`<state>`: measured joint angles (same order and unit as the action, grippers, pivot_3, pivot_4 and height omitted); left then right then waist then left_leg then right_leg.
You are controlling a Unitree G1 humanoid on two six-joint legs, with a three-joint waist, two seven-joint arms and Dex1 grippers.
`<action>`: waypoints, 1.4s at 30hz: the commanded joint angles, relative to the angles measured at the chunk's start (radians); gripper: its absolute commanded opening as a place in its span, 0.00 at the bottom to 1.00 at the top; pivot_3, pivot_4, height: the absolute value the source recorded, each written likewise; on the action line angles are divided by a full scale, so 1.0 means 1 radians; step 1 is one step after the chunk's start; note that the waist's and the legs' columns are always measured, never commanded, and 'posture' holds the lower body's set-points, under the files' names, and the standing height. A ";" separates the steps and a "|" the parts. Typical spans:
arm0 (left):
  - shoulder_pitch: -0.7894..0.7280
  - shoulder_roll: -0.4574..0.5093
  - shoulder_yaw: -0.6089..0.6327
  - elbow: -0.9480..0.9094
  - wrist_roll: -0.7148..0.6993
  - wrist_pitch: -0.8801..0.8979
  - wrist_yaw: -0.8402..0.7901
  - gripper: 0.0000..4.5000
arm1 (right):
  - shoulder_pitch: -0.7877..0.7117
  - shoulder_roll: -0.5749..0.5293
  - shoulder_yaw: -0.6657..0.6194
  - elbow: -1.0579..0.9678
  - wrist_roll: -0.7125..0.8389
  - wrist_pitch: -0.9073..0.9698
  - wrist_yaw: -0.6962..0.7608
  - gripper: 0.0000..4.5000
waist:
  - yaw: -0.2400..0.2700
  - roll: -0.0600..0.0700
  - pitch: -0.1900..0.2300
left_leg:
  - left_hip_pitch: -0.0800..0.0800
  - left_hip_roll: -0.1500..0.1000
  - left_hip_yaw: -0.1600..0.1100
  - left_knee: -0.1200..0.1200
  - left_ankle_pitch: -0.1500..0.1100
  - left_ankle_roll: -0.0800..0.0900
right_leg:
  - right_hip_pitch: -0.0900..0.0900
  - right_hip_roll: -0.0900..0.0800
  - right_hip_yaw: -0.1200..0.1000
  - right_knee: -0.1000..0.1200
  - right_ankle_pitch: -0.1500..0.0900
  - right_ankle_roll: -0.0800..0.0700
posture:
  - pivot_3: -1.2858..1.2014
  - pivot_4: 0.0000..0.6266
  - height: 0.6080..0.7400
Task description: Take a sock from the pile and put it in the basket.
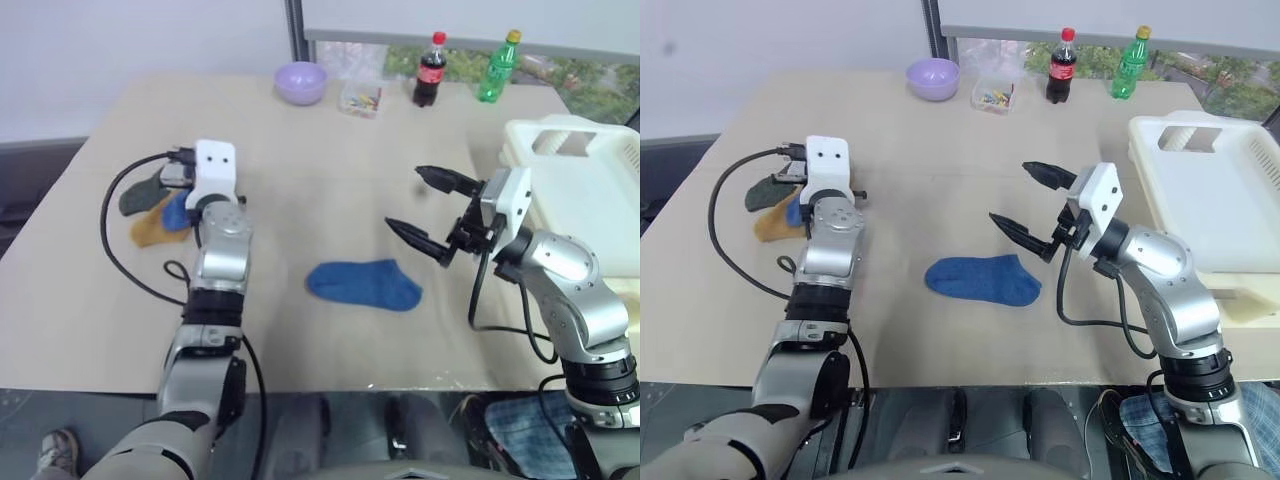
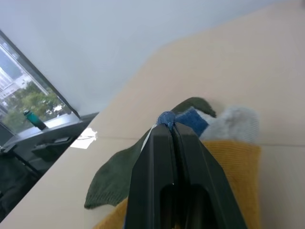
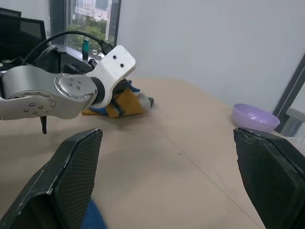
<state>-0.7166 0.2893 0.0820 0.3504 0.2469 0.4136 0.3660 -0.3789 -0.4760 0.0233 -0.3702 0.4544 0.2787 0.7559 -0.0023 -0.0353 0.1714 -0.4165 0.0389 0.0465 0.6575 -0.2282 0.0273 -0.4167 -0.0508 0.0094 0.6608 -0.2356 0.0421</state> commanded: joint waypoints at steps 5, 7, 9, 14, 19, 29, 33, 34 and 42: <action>-0.008 -0.044 -0.012 -0.002 -0.045 -0.065 -0.083 0.01 | 0.003 -0.011 -0.021 -0.029 -0.005 -0.012 -0.003 1.00 | 0.005 0.000 0.000 | 0.000 0.000 0.000 0.000 0.000 0.000 | 0.000 0.000 0.000 0.000 0.000 0.000 | 0.52 0.24 1.00; -0.007 -0.049 0.000 0.013 -0.057 -0.071 -0.085 0.01 | 0.003 -0.010 -0.020 -0.029 -0.007 -0.012 -0.003 1.00 | 0.004 0.000 0.000 | 0.000 0.000 0.001 0.000 0.000 0.000 | 0.000 0.001 0.000 0.000 0.000 0.000 | 0.52 0.24 1.00; -0.011 -0.051 0.005 0.036 -0.059 -0.074 -0.081 0.13 | 0.003 -0.009 -0.019 -0.027 -0.009 -0.014 -0.004 1.00 | 0.004 0.000 0.000 | 0.000 0.000 0.000 0.000 0.000 0.000 | 0.000 0.001 0.000 0.000 0.000 0.000 | 0.52 0.24 1.00; -0.025 -0.054 -0.005 0.077 -0.019 -0.068 -0.015 0.44 | 0.010 -0.010 -0.022 -0.032 -0.011 -0.013 -0.005 1.00 | 0.005 0.000 0.000 | 0.000 0.000 0.000 0.000 0.000 0.000 | 0.000 0.000 0.000 0.000 0.000 0.000 | 0.52 0.24 1.00; 0.010 -0.042 -0.022 0.029 0.002 -0.056 -0.025 0.44 | 0.017 -0.012 -0.022 -0.035 -0.015 -0.012 -0.007 1.00 | 0.004 0.000 0.000 | 0.000 0.000 0.000 0.000 0.000 0.000 | 0.000 0.000 0.000 0.000 0.000 0.000 | 0.52 0.24 1.00; 0.156 0.043 -0.073 -0.177 0.049 -0.074 -0.159 0.44 | 0.025 -0.009 -0.009 -0.028 -0.023 -0.017 -0.007 1.00 | -0.001 0.000 0.000 | 0.001 0.000 0.000 0.000 0.000 0.000 | 0.000 0.000 0.000 0.001 0.000 0.000 | 0.52 0.24 1.00; 0.147 0.029 -0.055 -0.171 0.038 -0.048 -0.149 0.44 | 0.020 -0.003 -0.003 -0.022 -0.025 -0.022 -0.003 1.00 | -0.001 0.000 0.000 | 0.001 0.000 0.000 0.001 0.000 0.000 | 0.000 0.000 0.000 0.001 0.000 0.000 | 0.52 0.24 1.00; 0.144 0.026 -0.051 -0.166 0.034 -0.042 -0.150 0.44 | 0.019 -0.003 -0.003 -0.021 -0.026 -0.022 -0.002 1.00 | -0.001 0.000 0.000 | 0.001 0.000 0.000 0.001 0.000 0.000 | 0.000 0.000 0.000 0.001 0.000 0.000 | 0.52 0.24 1.00; 0.113 0.006 -0.029 -0.097 0.011 -0.056 -0.154 0.19 | 0.014 -0.001 -0.006 -0.016 -0.035 -0.026 0.000 1.00 | -0.001 0.000 0.000 | 0.000 0.000 0.000 0.001 0.000 0.000 | 0.000 0.000 0.000 0.001 0.000 0.000 | 0.52 0.24 1.00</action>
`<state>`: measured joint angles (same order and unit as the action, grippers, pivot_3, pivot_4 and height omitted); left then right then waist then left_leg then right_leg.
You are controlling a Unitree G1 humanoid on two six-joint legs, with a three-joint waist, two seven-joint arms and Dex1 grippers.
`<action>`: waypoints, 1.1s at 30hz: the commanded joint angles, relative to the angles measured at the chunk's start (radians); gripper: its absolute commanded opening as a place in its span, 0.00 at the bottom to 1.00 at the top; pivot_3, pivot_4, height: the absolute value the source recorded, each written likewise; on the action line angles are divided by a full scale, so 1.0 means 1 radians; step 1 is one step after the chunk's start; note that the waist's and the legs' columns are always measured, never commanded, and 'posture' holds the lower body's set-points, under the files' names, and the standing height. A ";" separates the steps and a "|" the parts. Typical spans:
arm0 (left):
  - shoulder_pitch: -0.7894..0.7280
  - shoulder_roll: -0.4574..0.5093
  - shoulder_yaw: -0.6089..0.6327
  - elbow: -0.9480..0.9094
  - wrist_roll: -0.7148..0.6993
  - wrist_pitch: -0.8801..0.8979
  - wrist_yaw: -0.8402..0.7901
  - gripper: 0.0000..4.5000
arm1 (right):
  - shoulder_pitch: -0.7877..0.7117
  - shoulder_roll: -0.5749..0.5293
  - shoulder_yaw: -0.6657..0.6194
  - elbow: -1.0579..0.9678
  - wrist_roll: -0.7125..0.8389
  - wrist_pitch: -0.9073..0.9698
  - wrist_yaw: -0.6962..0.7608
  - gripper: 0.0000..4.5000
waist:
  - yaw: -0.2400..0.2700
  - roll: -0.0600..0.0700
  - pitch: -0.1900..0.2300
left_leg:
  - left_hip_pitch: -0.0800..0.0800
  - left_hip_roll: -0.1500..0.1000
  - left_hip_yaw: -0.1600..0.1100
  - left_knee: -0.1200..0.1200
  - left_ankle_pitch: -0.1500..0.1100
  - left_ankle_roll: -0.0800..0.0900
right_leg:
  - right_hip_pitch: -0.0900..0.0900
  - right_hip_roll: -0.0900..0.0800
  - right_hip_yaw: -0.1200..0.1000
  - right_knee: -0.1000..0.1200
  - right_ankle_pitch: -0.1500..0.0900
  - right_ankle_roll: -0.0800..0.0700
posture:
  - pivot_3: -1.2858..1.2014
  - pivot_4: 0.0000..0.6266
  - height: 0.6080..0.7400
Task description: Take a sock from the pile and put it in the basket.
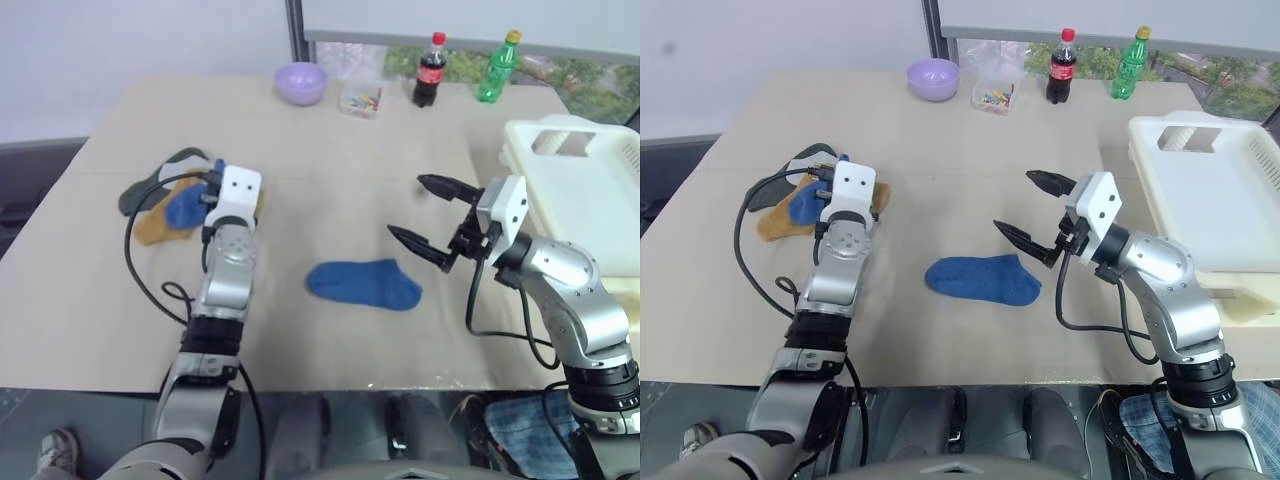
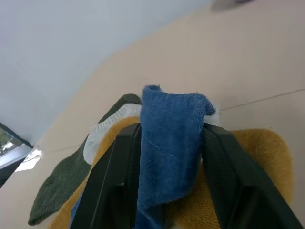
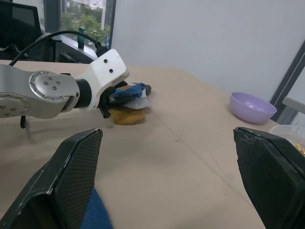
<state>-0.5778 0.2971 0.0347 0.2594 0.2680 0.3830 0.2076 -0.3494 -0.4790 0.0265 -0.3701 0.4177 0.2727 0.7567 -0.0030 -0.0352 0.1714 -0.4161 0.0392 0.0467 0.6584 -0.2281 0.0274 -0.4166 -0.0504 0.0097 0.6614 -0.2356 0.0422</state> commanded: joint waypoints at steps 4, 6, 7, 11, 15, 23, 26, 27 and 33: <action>-0.027 -0.005 0.017 -0.016 -0.012 -0.028 0.005 0.02 | -0.010 -0.001 -0.015 -0.023 -0.002 -0.016 -0.005 1.00 | 0.000 0.000 0.000 | 0.000 0.000 0.000 0.000 0.000 0.000 | 0.000 0.000 0.000 0.000 0.000 0.000 | 0.52 0.24 1.00; -0.025 -0.009 0.016 -0.030 -0.012 -0.022 0.007 0.02 | -0.005 -0.003 -0.018 -0.027 -0.004 -0.015 -0.006 1.00 | 0.000 0.000 0.000 | 0.000 0.000 0.000 0.000 0.000 0.000 | 0.000 0.000 0.000 0.000 0.000 0.000 | 0.52 0.24 1.00; -0.025 -0.012 0.016 -0.035 -0.012 -0.018 0.008 0.02 | -0.003 -0.003 -0.019 -0.028 -0.004 -0.014 -0.006 1.00 | 0.000 0.000 0.000 | 0.000 0.000 0.000 0.000 0.000 0.000 | 0.000 0.000 0.000 0.000 0.000 0.000 | 0.52 0.24 1.00; -0.008 -0.026 0.023 -0.118 -0.057 0.014 -0.056 0.02 | 0.006 -0.012 -0.021 -0.033 -0.005 -0.014 0.001 1.00 | 0.000 0.000 0.000 | 0.000 0.000 0.000 0.000 0.000 0.000 | 0.000 0.000 0.000 0.000 0.000 0.000 | 0.52 0.24 1.00; 0.032 -0.017 0.011 -0.206 -0.076 0.052 -0.129 0.02 | 0.004 -0.024 -0.027 -0.029 -0.002 -0.026 0.016 1.00 | -0.002 0.000 0.000 | 0.000 0.000 0.000 0.000 0.000 0.000 | 0.000 0.000 0.000 0.000 0.000 0.000 | 0.52 0.24 1.00; 0.065 -0.006 0.002 -0.282 -0.077 0.113 -0.203 0.02 | -0.009 -0.018 -0.032 -0.026 0.010 -0.041 0.023 1.00 | -0.004 0.000 0.000 | 0.000 0.000 -0.001 0.000 0.000 0.000 | 0.000 0.000 0.001 0.000 0.000 0.000 | 0.52 0.24 1.00; 0.056 -0.012 0.000 -0.294 -0.088 0.135 -0.228 0.02 | -0.011 -0.020 -0.036 -0.021 0.011 -0.047 0.026 1.00 | -0.004 0.000 0.000 | 0.000 0.000 -0.001 0.000 0.000 0.000 | 0.000 0.000 0.001 0.000 0.000 0.000 | 0.52 0.24 1.00; 0.053 -0.014 -0.003 -0.299 -0.089 0.141 -0.236 0.02 | -0.010 -0.021 -0.038 -0.020 0.011 -0.050 0.028 1.00 | -0.004 0.000 0.000 | 0.000 0.000 -0.001 0.000 0.000 0.000 | 0.000 0.000 0.001 0.000 0.000 0.000 | 0.52 0.24 1.00; 0.042 -0.015 -0.007 -0.294 -0.083 0.155 -0.244 0.02 | -0.011 -0.025 -0.038 -0.021 0.013 -0.063 0.037 1.00 | -0.004 0.000 0.000 | 0.000 0.000 -0.001 0.000 0.000 0.000 | 0.000 0.000 0.001 0.000 0.000 0.000 | 0.52 0.24 1.00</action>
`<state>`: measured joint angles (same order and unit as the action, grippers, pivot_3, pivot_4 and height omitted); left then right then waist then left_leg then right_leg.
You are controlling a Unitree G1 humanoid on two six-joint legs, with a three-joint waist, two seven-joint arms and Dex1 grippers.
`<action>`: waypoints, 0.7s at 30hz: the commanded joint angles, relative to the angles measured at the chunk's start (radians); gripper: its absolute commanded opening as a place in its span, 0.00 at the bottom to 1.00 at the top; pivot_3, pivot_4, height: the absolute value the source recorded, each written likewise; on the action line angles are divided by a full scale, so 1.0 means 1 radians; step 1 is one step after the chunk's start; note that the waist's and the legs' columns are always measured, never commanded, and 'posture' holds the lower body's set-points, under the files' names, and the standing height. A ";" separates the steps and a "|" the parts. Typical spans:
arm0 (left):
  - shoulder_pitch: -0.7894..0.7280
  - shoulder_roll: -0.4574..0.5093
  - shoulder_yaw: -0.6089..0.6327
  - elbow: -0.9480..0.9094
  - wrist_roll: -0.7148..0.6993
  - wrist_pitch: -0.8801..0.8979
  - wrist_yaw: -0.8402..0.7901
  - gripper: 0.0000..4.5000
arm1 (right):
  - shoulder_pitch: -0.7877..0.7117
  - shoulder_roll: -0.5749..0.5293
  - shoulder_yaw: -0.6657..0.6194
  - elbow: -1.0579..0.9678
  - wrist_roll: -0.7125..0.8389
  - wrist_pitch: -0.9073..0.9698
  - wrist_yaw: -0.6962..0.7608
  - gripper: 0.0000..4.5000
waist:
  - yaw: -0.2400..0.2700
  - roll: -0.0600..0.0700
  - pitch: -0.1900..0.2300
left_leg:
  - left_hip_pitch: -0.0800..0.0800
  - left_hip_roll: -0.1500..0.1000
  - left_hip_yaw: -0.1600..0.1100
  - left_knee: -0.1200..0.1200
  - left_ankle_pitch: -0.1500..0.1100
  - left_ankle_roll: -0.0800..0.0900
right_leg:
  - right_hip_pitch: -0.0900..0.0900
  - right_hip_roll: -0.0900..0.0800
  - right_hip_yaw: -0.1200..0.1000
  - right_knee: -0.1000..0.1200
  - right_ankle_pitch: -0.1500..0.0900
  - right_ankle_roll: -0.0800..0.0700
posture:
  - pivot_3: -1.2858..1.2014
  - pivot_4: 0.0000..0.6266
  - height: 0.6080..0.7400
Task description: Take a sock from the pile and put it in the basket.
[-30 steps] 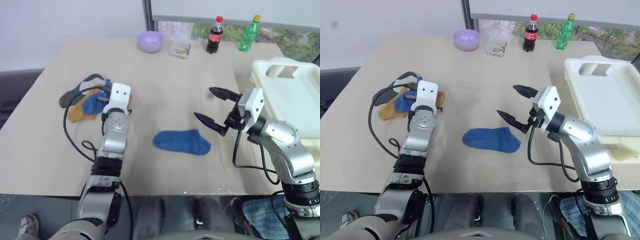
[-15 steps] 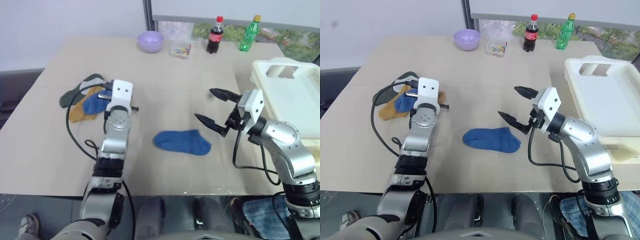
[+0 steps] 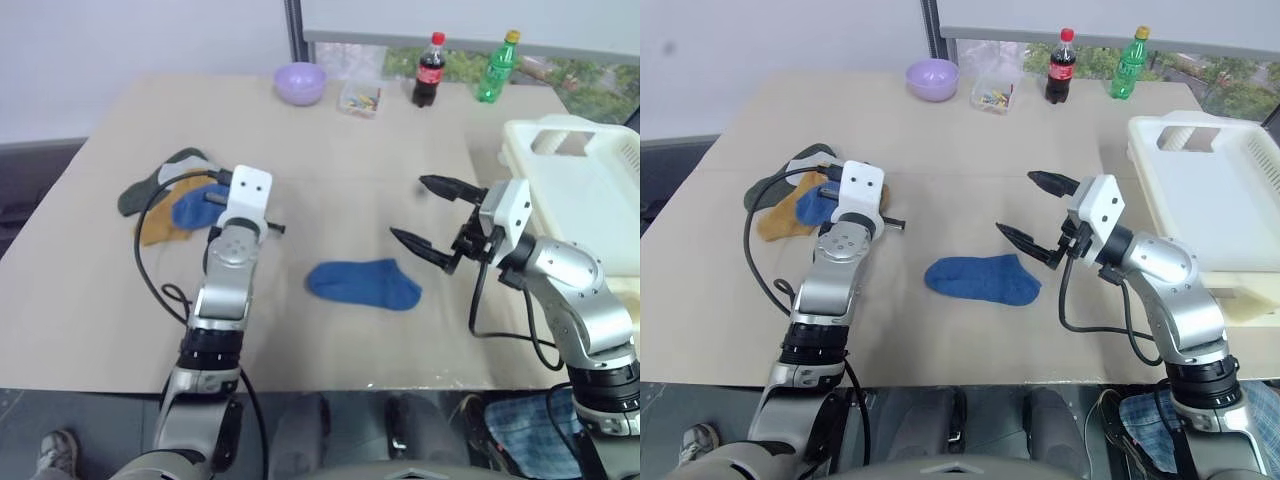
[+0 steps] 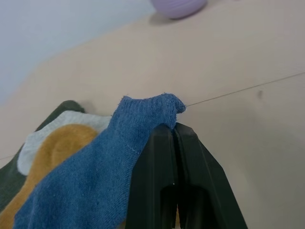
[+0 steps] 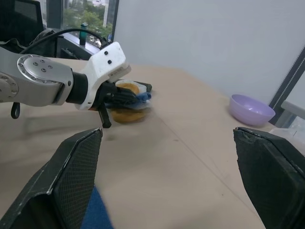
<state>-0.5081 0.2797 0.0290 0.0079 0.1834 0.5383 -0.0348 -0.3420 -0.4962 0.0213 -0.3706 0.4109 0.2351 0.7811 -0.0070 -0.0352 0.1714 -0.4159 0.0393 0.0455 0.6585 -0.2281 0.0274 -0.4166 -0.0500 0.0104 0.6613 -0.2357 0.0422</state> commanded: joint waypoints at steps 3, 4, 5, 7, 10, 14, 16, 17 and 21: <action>-0.027 0.002 0.000 -0.035 0.004 0.006 -0.002 0.02 | -0.021 -0.008 -0.028 -0.027 0.024 -0.029 0.020 1.00 | 0.000 0.000 0.000 | 0.000 0.000 0.000 0.000 0.000 0.000 | 0.000 0.000 0.000 0.000 0.000 0.000 | 0.52 0.24 1.00; -0.027 0.002 -0.001 -0.034 0.005 0.006 -0.002 0.02 | -0.022 -0.008 -0.027 -0.028 0.025 -0.029 0.021 1.00 | 0.000 0.000 0.000 | 0.000 0.000 0.000 0.000 0.000 0.000 | 0.000 0.000 0.000 0.000 0.000 0.000 | 0.52 0.24 1.00; -0.027 0.003 -0.002 -0.033 0.005 0.006 -0.003 0.02 | -0.023 -0.007 -0.025 -0.028 0.026 -0.029 0.023 1.00 | 0.000 0.000 0.000 | 0.000 0.000 0.000 0.000 0.000 0.000 | 0.000 0.000 0.000 0.000 0.000 0.000 | 0.52 0.24 1.00; -0.027 0.003 -0.003 -0.032 0.003 0.006 -0.005 0.02 | -0.024 -0.006 -0.023 -0.029 0.026 -0.028 0.024 1.00 | 0.000 0.000 0.000 | 0.000 0.000 0.000 0.000 0.000 0.000 | 0.000 0.000 0.000 0.000 0.000 0.000 | 0.52 0.24 1.00; -0.038 -0.006 -0.012 -0.036 -0.016 0.012 -0.032 0.02 | -0.023 -0.007 -0.024 -0.029 0.028 -0.026 0.026 1.00 | 0.000 0.000 0.000 | 0.000 0.000 0.000 0.000 0.000 0.000 | 0.000 0.000 0.000 0.000 0.000 0.000 | 0.52 0.24 1.00; -0.064 -0.038 -0.045 -0.058 -0.092 0.060 -0.144 0.02 | -0.009 -0.020 -0.039 -0.035 0.035 -0.016 0.026 1.00 | 0.004 0.000 0.000 | 0.000 0.000 0.000 0.000 0.000 0.000 | 0.000 0.000 0.000 0.000 0.000 0.000 | 0.52 0.24 1.00; -0.084 -0.062 -0.062 -0.062 -0.149 0.102 -0.215 0.02 | 0.003 -0.031 -0.048 -0.043 0.040 -0.008 0.021 1.00 | 0.010 0.000 0.000 | 0.000 0.000 0.001 0.000 0.000 0.000 | 0.000 0.000 0.000 0.000 0.000 0.000 | 0.52 0.24 1.00; -0.092 -0.070 -0.078 -0.063 -0.171 0.118 -0.249 0.02 | 0.009 -0.036 -0.053 -0.048 0.043 -0.004 0.019 1.00 | 0.012 0.000 0.000 | 0.000 0.000 0.001 0.000 0.000 0.000 | 0.001 0.000 -0.001 0.000 0.000 0.000 | 0.52 0.24 1.00; -0.120 -0.107 -0.149 -0.053 -0.228 0.169 -0.343 0.02 | 0.040 -0.059 -0.074 -0.075 0.053 0.025 0.003 1.00 | 0.015 0.000 0.000 | 0.000 0.000 0.001 0.000 0.000 0.000 | 0.001 0.000 0.000 -0.001 0.000 0.000 | 0.52 0.24 1.00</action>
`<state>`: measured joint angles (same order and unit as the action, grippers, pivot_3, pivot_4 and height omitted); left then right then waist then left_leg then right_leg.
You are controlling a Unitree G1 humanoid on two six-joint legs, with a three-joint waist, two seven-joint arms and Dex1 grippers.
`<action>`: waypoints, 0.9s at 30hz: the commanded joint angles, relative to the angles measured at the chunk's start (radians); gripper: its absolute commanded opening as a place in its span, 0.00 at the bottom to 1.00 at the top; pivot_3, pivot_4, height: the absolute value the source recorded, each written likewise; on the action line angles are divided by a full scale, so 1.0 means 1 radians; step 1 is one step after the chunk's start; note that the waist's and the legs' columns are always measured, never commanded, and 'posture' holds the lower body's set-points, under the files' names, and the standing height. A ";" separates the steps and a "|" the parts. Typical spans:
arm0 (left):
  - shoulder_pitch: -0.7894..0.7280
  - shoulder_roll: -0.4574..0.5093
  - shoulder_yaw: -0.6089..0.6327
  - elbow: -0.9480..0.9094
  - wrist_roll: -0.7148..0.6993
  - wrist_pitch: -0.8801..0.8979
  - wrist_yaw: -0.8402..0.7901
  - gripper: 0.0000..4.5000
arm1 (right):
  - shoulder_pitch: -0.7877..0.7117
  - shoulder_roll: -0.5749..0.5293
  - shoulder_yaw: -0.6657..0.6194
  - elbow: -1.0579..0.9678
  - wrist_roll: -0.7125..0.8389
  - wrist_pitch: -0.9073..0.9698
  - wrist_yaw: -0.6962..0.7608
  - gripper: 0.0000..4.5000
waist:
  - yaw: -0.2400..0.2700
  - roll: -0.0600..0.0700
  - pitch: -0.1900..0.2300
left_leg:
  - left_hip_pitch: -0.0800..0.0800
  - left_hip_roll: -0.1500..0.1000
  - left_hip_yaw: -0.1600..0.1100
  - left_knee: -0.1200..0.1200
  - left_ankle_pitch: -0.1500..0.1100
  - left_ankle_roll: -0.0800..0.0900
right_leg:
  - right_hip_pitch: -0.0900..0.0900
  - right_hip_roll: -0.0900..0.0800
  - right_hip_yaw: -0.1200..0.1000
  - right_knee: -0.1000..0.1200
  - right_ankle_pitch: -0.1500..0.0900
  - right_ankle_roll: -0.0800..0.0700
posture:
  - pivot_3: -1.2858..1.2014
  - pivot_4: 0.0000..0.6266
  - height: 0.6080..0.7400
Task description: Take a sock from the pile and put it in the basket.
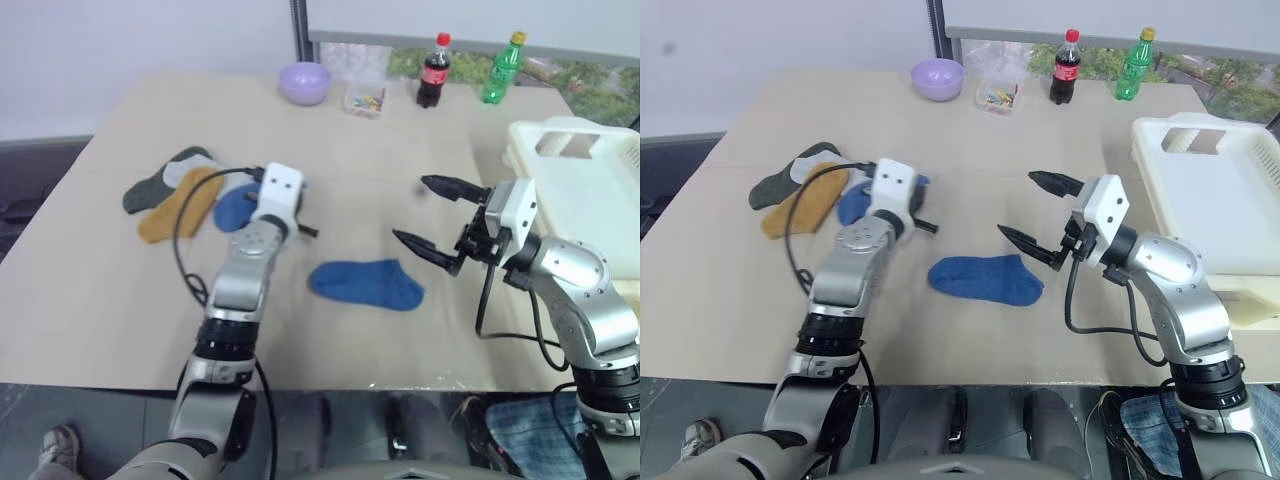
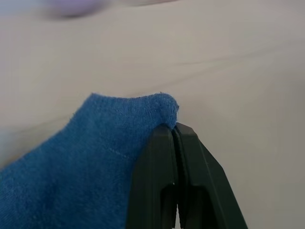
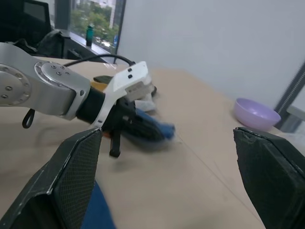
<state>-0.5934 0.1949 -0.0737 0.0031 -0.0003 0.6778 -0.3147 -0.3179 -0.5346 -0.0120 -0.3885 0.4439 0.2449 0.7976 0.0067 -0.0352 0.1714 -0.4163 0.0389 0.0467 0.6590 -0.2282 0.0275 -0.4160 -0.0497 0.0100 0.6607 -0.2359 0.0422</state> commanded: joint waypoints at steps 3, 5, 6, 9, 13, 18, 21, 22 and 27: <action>-0.053 -0.051 -0.090 -0.021 -0.056 0.043 -0.089 0.02 | 0.040 -0.035 -0.052 -0.080 0.025 0.043 -0.029 1.00 | -0.001 0.000 0.000 | 0.000 0.000 0.000 0.000 0.000 0.000 | 0.000 0.000 0.000 0.000 0.000 0.000 | 0.52 0.24 1.00; -0.074 -0.072 -0.107 0.030 -0.069 0.056 -0.108 0.02 | 0.064 -0.046 -0.054 -0.099 0.016 0.068 -0.050 1.00 | 0.001 0.000 0.000 | 0.000 0.000 0.000 0.000 0.000 0.000 | 0.000 0.001 0.001 0.000 0.000 0.000 | 0.52 0.24 1.00; -0.080 -0.077 -0.107 0.044 -0.084 0.062 -0.128 0.02 | 0.074 -0.050 -0.052 -0.107 0.013 0.077 -0.056 1.00 | 0.002 0.000 0.000 | 0.000 0.000 0.000 0.000 0.000 0.000 | 0.000 0.001 0.000 0.000 0.000 0.000 | 0.52 0.24 1.00; -0.095 -0.088 -0.065 0.052 -0.109 0.060 -0.118 0.14 | 0.098 -0.060 -0.038 -0.130 0.003 0.107 -0.075 1.00 | -0.003 0.000 0.000 | 0.001 0.000 0.000 0.001 0.000 0.000 | 0.000 0.001 0.001 0.000 0.000 0.000 | 0.52 0.24 1.00; -0.100 -0.050 0.026 -0.019 -0.166 0.076 -0.125 0.40 | 0.099 -0.052 -0.016 -0.151 0.062 0.220 -0.091 1.00 | -0.013 0.000 0.000 | 0.000 0.001 -0.002 0.001 0.000 0.000 | 0.000 0.001 0.001 0.000 0.000 0.000 | 0.52 0.24 1.00; -0.091 0.055 0.128 -0.045 -0.196 0.056 -0.123 0.40 | 0.021 -0.010 0.078 -0.088 -0.018 0.295 -0.167 1.00 | -0.024 0.001 0.000 | 0.002 0.001 -0.005 0.001 0.000 0.000 | 0.000 0.002 0.002 0.001 0.000 0.000 | 0.52 0.24 1.00; -0.090 0.104 0.158 0.002 -0.208 0.051 -0.141 0.40 | -0.036 0.019 0.170 -0.022 -0.175 0.312 -0.282 1.00 | -0.017 0.001 0.000 | 0.001 0.001 -0.005 0.001 0.000 0.000 | 0.000 0.002 0.001 0.001 0.000 0.000 | 0.52 0.24 1.00; -0.093 0.114 0.170 0.018 -0.222 0.060 -0.152 0.40 | -0.057 0.031 0.203 0.001 -0.243 0.310 -0.331 1.00 | -0.015 0.001 0.000 | 0.001 0.001 -0.005 0.001 0.000 0.000 | 0.000 0.001 0.001 0.001 0.000 0.000 | 0.52 0.24 1.00; -0.100 0.159 0.141 0.155 -0.212 0.081 -0.189 0.40 | -0.216 0.174 0.248 0.221 -0.285 0.467 -0.413 1.00 | -0.018 0.000 0.000 | -0.001 0.000 -0.002 0.002 0.000 0.000 | 0.000 0.001 0.000 0.000 0.000 0.000 | 0.52 0.24 1.00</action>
<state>-0.6747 0.3511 0.0864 0.1411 -0.2170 0.7682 -0.4868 -0.5010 -0.3724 0.2379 -0.1973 0.1677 0.6762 0.4120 -0.0115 -0.0348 0.1712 -0.4166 0.0395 0.0455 0.6612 -0.2281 0.0275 -0.4160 -0.0485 0.0102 0.6614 -0.2358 0.0422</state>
